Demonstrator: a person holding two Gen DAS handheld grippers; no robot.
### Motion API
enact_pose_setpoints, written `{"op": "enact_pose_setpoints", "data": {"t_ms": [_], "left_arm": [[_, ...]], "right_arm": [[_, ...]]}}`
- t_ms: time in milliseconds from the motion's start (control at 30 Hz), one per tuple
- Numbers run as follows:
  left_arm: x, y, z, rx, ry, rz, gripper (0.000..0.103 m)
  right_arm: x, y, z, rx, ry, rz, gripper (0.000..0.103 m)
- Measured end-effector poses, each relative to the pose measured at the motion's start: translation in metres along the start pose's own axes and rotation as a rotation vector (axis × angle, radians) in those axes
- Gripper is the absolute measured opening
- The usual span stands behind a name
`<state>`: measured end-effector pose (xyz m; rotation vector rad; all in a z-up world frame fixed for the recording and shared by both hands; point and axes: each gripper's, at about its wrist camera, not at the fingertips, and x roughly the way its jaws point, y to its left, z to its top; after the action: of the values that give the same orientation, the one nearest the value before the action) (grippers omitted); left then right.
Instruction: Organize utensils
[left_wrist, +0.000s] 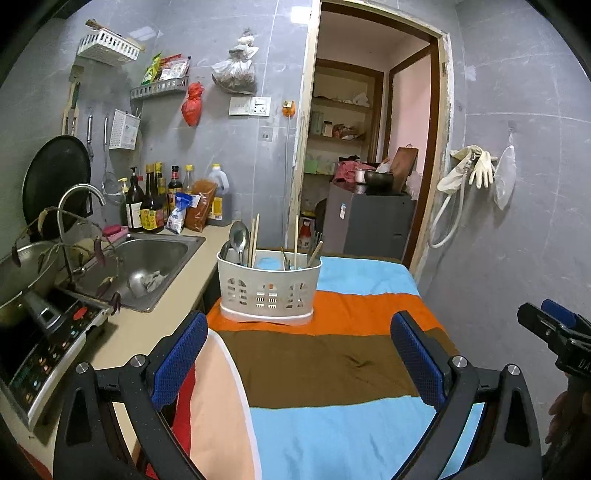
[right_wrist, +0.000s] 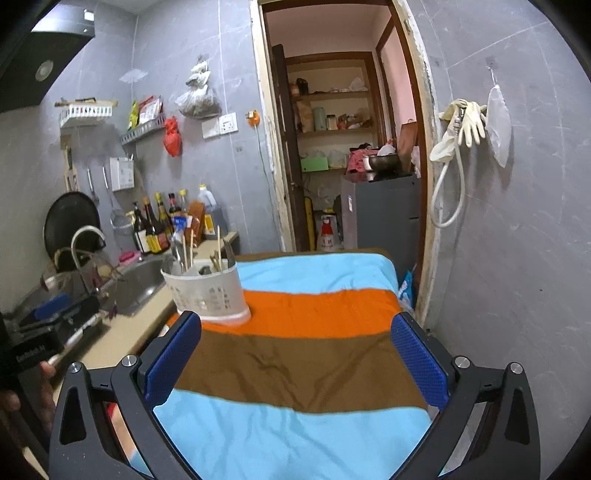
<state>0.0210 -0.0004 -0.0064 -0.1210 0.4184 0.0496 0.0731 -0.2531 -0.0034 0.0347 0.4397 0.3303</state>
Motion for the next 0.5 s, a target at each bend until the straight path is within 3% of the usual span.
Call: {"op": "enact_pose_setpoints", "data": {"t_ms": [500], "left_arm": [[-0.014,-0.001,-0.007,-0.006,-0.019,-0.003,0.097]], "right_arm": [[-0.014,0.001,-0.008,-0.005,-0.015,-0.015,0.103]]}}
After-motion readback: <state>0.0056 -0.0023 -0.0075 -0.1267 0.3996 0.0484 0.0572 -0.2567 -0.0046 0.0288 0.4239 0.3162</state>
